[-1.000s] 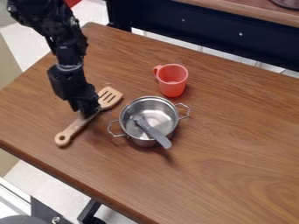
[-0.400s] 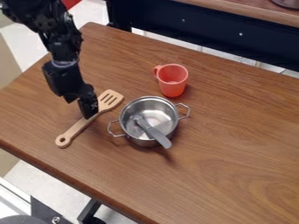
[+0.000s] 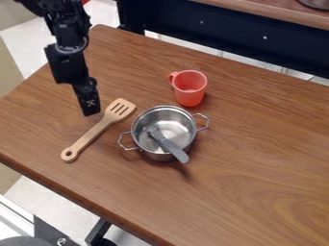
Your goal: Moved the wooden spatula to the left of the silver pot
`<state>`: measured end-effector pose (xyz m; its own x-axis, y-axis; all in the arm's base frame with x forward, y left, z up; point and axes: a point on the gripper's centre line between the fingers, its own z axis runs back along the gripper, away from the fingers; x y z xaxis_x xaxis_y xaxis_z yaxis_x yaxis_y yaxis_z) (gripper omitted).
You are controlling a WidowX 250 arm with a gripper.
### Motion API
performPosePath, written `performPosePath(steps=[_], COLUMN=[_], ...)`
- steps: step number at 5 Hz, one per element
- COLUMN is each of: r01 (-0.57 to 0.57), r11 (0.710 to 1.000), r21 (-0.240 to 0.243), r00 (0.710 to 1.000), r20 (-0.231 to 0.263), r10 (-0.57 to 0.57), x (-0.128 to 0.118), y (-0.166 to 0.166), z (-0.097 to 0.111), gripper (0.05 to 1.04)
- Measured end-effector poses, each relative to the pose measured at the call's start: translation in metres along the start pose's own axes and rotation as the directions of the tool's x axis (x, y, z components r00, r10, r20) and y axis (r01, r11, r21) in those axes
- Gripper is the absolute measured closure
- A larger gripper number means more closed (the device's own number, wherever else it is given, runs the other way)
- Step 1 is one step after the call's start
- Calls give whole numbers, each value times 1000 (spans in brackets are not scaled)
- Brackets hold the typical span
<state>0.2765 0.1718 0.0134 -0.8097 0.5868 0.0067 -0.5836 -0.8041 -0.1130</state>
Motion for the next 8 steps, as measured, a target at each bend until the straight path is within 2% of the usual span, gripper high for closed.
performPosePath(steps=[1,2,3,4,5,6,7,8], r01=[240,475,675,845,938,974,992,999], r11=[966,865,721,519,328,211,110,37], r21=[-98,-163,-158,-127,-112,-84,-65,-35], r00=[969,872,727,526,336,216,113,39], r20=[-39,-44,-27,27,57,64,48,40], r10=[-245,-487,-687,-850,-940,-974,-992,-998], x=[-7,-11,-15,-26,-38,-55,-74,-97], y=[-10,-13,-12,-15,-9,-8,-4,4], z=[29,41,47,61,62,54,52,55], gripper=[84,84,84,84,84,84,84,84])
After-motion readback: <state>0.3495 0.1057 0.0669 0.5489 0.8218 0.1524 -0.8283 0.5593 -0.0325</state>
